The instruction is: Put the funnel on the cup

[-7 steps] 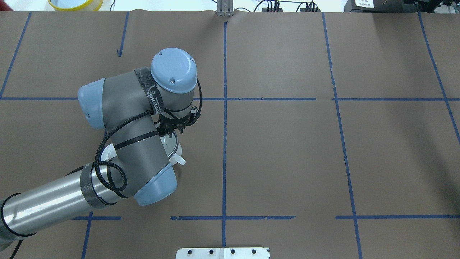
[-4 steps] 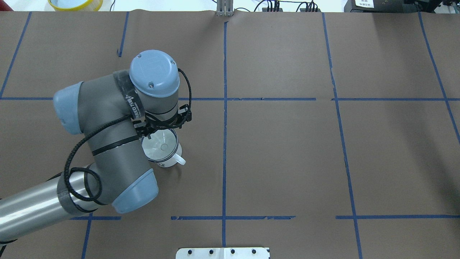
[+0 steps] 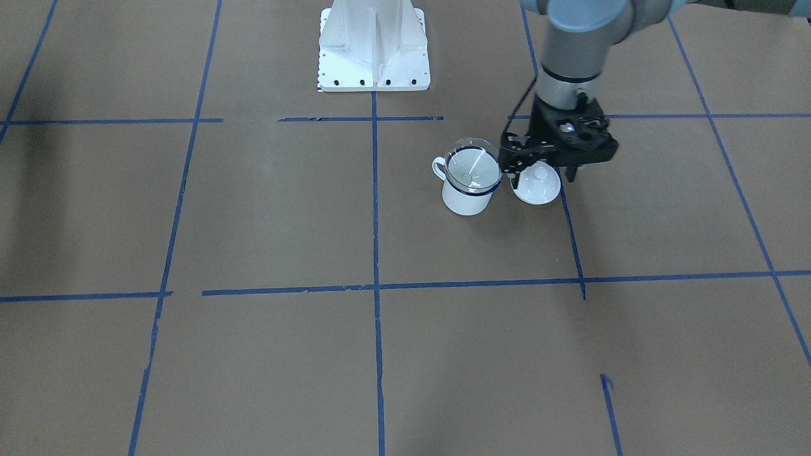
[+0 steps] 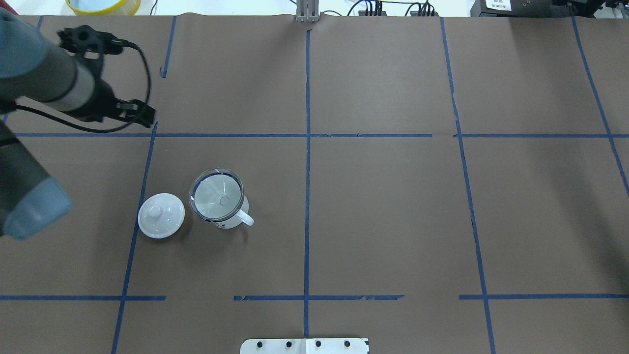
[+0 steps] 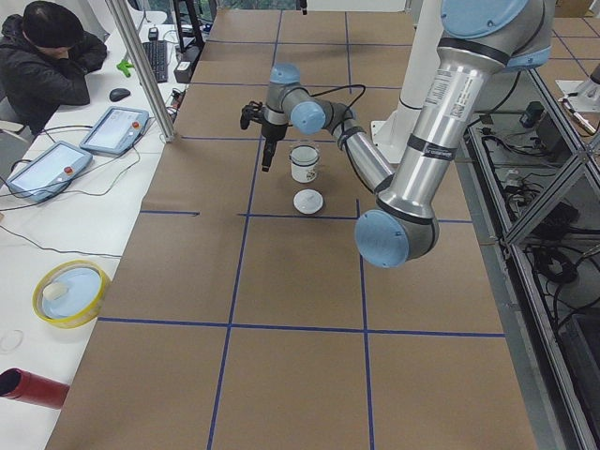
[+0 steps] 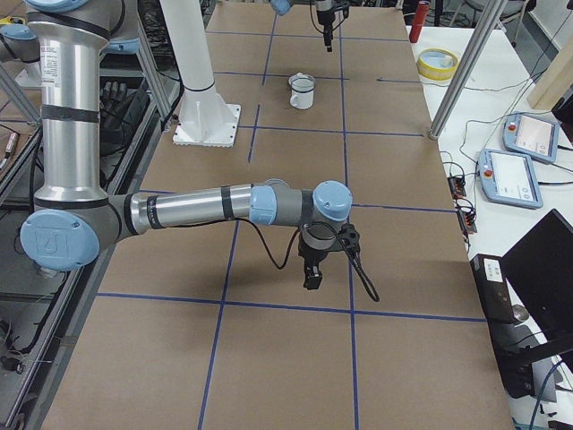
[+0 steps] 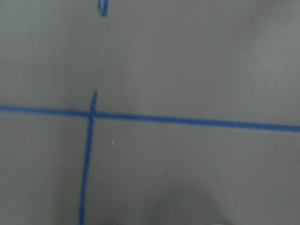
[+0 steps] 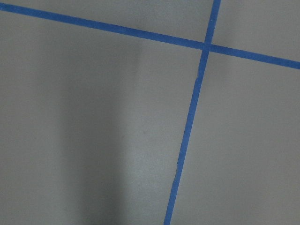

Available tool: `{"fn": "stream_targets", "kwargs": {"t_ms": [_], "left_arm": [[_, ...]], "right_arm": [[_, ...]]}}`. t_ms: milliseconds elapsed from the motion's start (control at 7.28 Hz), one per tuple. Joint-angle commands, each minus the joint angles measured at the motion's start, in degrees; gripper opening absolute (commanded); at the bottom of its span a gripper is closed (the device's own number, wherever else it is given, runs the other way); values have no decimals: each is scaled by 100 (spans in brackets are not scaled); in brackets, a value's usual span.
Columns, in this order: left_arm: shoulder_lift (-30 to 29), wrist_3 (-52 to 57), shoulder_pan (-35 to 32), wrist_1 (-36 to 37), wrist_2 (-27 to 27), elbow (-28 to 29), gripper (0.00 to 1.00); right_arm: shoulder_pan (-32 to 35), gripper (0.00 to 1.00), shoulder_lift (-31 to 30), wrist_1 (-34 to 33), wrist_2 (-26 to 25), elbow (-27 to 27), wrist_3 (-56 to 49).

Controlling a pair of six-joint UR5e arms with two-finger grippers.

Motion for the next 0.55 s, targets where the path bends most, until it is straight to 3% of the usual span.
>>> {"fn": "stream_targets", "kwargs": {"t_ms": [0, 412], "left_arm": [[1274, 2990, -1756, -584, -778, 173, 100], [2095, 5125, -3674, -523, -2068, 1041, 100]], "right_arm": [[0, 100, 0, 0, 0, 2, 0], [0, 100, 0, 0, 0, -7, 0]]}}
